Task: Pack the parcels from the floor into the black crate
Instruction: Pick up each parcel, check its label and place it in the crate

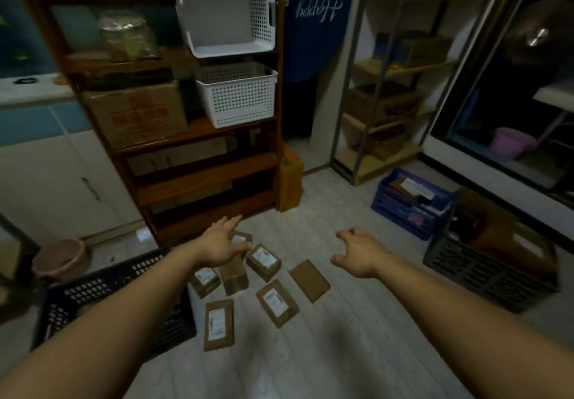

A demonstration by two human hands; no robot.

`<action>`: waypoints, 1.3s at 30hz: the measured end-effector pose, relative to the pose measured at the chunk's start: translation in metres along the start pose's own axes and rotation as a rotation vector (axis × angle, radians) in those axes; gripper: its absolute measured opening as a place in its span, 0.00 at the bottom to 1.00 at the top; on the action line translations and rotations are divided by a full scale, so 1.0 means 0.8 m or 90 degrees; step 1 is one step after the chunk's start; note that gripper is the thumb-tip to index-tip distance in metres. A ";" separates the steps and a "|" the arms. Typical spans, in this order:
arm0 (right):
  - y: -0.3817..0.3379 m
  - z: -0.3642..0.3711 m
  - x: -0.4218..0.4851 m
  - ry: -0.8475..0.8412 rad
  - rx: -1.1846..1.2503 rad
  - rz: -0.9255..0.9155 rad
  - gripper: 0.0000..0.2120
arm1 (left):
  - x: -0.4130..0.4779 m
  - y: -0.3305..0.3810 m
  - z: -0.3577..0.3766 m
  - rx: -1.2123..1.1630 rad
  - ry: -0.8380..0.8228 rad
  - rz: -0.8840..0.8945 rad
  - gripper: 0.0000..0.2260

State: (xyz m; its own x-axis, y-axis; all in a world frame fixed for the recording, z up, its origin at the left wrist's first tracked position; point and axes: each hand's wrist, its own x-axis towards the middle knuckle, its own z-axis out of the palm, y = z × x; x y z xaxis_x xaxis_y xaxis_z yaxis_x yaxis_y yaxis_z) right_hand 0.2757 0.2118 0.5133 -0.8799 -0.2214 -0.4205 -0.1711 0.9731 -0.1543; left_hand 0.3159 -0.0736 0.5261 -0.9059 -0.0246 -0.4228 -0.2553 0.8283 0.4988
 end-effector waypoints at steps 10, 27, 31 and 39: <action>0.028 0.012 0.154 -0.090 0.105 -0.003 0.35 | 0.163 0.007 0.024 -0.030 -0.058 -0.036 0.34; 0.141 -0.034 0.394 -0.200 0.105 0.000 0.36 | 0.413 0.077 0.074 -0.229 -0.123 -0.171 0.33; 0.182 -0.031 0.465 -0.260 0.029 -0.102 0.36 | 0.446 0.103 0.105 -0.314 -0.023 -0.274 0.29; 0.274 0.035 0.596 -0.377 0.018 -0.143 0.34 | 0.521 0.135 0.253 -0.463 -0.025 -0.452 0.26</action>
State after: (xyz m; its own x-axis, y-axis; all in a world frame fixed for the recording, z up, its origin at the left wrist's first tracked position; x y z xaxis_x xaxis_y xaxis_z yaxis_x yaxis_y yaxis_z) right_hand -0.1687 0.3178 0.2537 -0.4275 -0.4258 -0.7975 -0.3047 0.8984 -0.3163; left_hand -0.0206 0.1188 0.2508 -0.4563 -0.3493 -0.8184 -0.8855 0.0874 0.4564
